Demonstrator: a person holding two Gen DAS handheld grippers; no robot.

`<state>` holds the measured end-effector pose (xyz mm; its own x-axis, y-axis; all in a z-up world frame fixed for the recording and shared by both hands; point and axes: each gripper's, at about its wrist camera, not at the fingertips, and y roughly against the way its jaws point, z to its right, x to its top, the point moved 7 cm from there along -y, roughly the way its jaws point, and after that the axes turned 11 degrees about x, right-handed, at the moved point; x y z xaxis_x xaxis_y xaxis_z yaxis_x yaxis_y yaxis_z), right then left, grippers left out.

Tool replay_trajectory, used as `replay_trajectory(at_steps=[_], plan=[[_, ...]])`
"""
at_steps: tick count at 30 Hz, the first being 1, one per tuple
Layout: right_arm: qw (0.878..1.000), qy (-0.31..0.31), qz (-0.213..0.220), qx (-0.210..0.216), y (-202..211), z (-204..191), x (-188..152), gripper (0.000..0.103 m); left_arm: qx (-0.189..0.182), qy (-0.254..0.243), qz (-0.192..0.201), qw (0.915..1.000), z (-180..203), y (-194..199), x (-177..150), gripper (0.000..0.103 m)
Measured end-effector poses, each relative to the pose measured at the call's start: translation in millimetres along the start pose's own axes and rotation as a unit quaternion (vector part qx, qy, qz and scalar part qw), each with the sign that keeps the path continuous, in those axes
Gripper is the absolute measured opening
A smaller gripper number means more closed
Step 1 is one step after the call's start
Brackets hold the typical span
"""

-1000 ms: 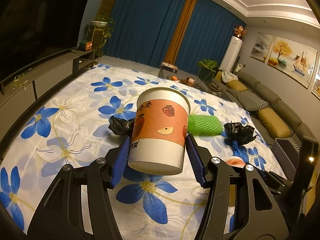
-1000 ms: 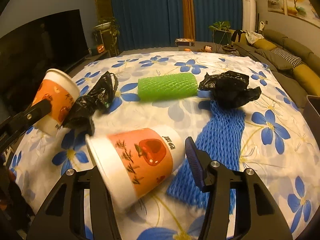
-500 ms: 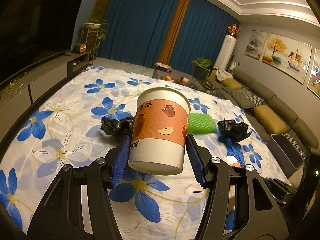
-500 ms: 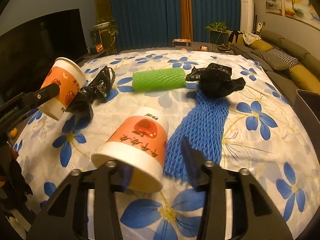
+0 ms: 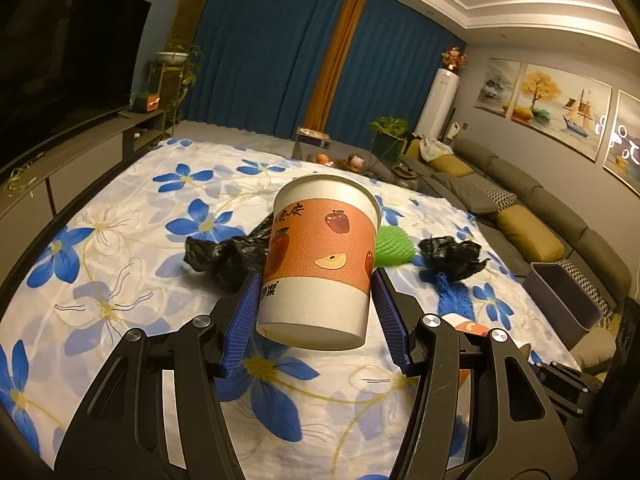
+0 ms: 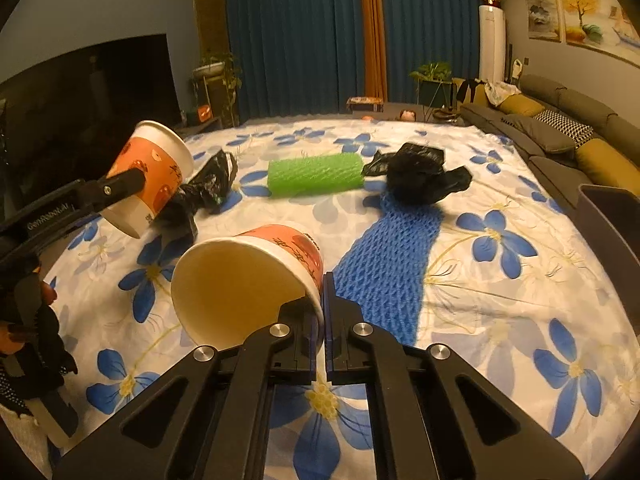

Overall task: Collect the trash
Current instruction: 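Grasp the lying orange-and-white paper cup with the right gripper while the left holds its cup, then carry both orange-and-white cups over the grey bin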

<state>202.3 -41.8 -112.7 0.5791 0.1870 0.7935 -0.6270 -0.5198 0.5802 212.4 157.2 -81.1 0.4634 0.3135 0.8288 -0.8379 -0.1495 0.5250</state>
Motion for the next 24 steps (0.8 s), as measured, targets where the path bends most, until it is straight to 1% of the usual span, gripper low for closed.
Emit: replay_trajectory(at_steps=[6, 9, 15, 19, 24], plan=[[1.0, -0.005, 0.024, 0.0, 25, 10, 2, 0.004, -0.02, -0.014, 0.015, 0.9996, 20, 23, -4, 0.055], [0.999, -0.014, 0.031, 0.0, 36, 19, 1, 0.004, -0.02, -0.022, 0.01, 0.9995, 29, 32, -12, 0.055], [0.998, -0.03, 0.046, -0.008, 56, 38, -4, 0.004, -0.034, -0.033, -0.002, 0.9989, 49, 44, -32, 0.055], [0.998, -0.037, 0.057, -0.01, 70, 50, -7, 0.004, -0.046, -0.05, -0.012, 0.9976, 69, 47, -43, 0.055], [0.996, -0.044, 0.075, -0.016, 89, 68, -7, 0.004, -0.067, -0.068, -0.013, 0.9954, 101, 53, -47, 0.055]])
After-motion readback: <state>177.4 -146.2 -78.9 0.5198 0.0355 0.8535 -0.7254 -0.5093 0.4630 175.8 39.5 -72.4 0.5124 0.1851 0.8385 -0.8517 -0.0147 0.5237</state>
